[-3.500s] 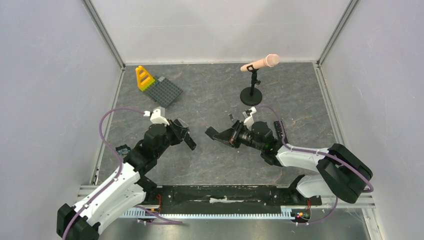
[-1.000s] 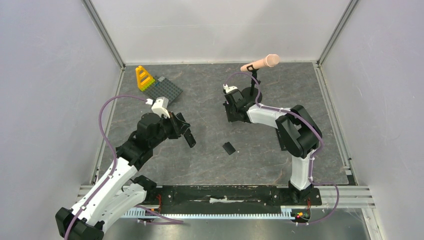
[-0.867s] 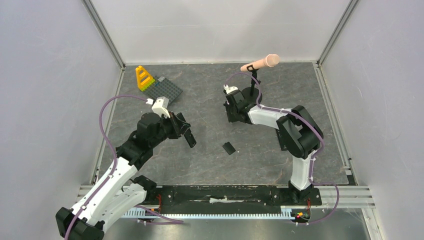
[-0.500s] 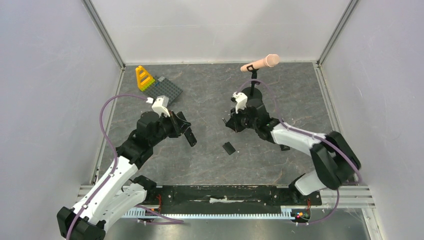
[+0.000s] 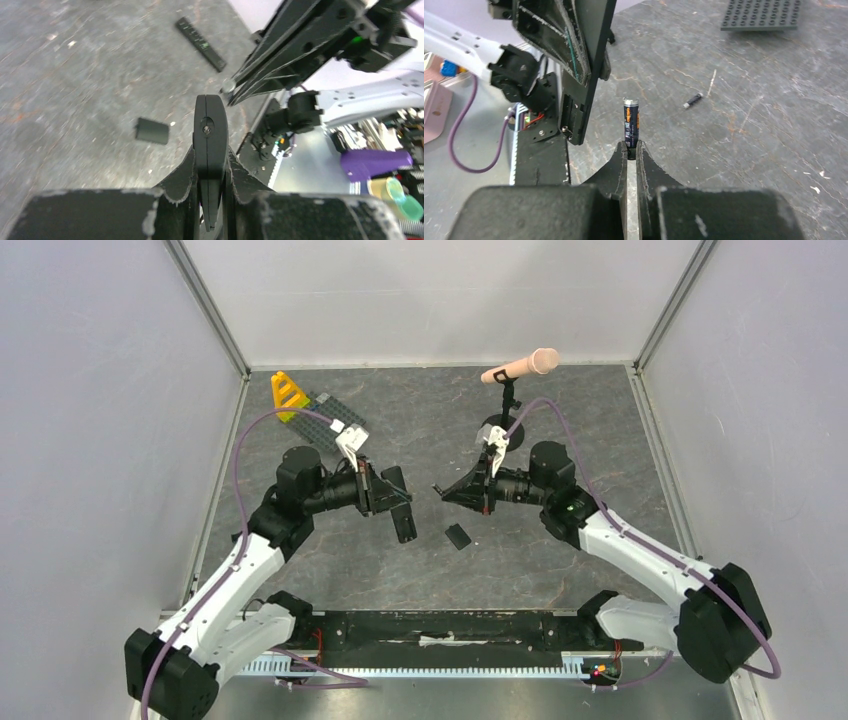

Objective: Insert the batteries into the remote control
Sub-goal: Load the battery into the remote control.

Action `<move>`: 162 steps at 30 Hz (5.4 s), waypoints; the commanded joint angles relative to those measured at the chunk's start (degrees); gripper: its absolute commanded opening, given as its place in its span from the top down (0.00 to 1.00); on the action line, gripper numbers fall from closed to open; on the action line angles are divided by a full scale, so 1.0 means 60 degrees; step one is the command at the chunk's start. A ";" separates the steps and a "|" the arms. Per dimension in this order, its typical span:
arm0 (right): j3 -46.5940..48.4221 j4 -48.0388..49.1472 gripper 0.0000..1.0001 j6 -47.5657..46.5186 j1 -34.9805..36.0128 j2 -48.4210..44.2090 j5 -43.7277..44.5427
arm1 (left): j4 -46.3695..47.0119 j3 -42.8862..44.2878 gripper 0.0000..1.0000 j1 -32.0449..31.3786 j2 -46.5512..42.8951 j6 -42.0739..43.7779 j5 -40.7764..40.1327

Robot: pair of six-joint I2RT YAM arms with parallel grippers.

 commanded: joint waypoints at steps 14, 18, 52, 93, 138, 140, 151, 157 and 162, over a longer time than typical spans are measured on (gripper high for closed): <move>0.0781 -0.1176 1.00 0.0527 0.0005 -0.1540 0.0729 | 0.2362 0.0793 0.98 0.0036 0.1170 -0.0481 0.1532; 0.0474 -0.1412 1.00 0.1489 0.0316 -0.1884 0.2386 | 0.2812 0.0368 0.98 0.0017 0.1258 -0.1757 0.0080; 0.3787 -0.6933 0.95 0.2787 0.2832 0.1334 0.4461 | 0.2021 -0.0831 0.98 -0.0079 0.1078 -0.5619 -0.2464; 0.4361 -0.7460 0.69 0.3162 0.2980 0.1703 0.5306 | 0.1629 -0.0730 0.98 -0.0134 0.1131 -0.6650 -0.2319; -0.1342 0.0062 0.33 0.9126 0.2818 -0.2995 0.7084 | 0.3500 -0.1261 0.98 -0.0108 0.0363 -1.0465 -0.1797; -0.1574 0.0723 0.32 0.9385 0.2820 -0.3033 0.7020 | 0.3530 -0.1285 0.98 -0.0108 0.0346 -1.0618 -0.1805; -0.1733 0.1278 0.32 0.9579 0.2819 -0.2976 0.6880 | 0.3666 -0.1372 0.98 -0.0113 0.0382 -1.0774 -0.1891; -0.1884 0.1356 0.35 0.9829 0.2819 -0.2809 0.6879 | 0.3721 -0.1404 0.98 -0.0108 0.0300 -1.0878 -0.1849; -0.2146 0.1975 0.36 1.0191 0.2820 -0.2580 0.6574 | 0.3730 -0.1439 0.98 -0.0108 0.0195 -1.0981 -0.1810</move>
